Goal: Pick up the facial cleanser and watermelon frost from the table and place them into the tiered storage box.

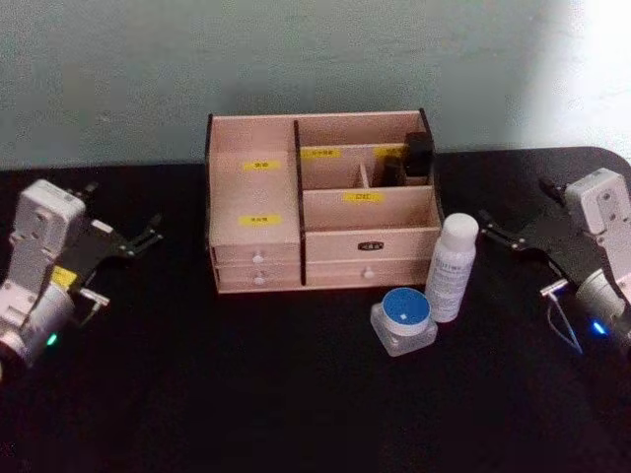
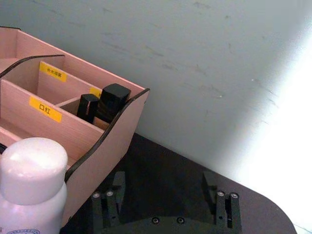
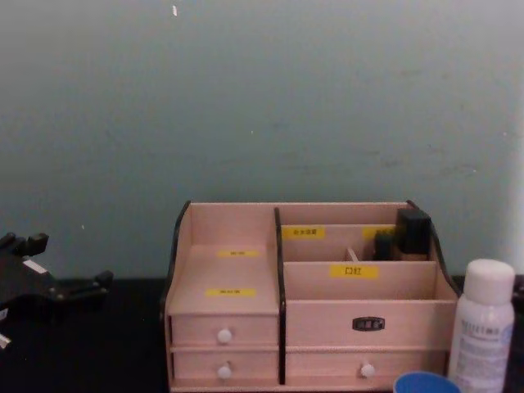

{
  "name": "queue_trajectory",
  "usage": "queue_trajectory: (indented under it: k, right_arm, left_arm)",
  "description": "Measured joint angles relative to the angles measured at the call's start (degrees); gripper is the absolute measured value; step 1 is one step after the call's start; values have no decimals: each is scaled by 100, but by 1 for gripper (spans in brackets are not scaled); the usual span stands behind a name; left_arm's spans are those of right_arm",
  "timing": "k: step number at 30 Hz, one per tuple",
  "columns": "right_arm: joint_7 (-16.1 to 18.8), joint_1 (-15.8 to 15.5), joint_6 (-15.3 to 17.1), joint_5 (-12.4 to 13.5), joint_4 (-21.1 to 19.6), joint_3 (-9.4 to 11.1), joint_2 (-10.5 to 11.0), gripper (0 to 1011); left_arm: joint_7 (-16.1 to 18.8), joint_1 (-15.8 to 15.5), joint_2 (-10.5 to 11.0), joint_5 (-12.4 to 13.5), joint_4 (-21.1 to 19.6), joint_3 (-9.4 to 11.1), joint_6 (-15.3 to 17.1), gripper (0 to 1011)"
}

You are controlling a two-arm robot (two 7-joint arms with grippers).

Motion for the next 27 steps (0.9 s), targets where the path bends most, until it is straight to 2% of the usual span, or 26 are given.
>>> queue_trajectory:
  k: [7,12,17,27]
  right_arm:
    - [86,-189,-10,21,-97,170,30,1003]
    - [150,-461,21,107,-326,330,157,1003]
    - [272,-861,79,271,-682,529,344,1002]
    - [689,-1668,258,781,-1451,897,677,1003]
  left_arm:
    - [0,-1,0,0,0,0,0,1001]
    - [0,0,0,0,0,0,0,1001]
    - [0,0,0,0,0,0,0,1001]
    - [0,0,0,0,0,0,0,1001]
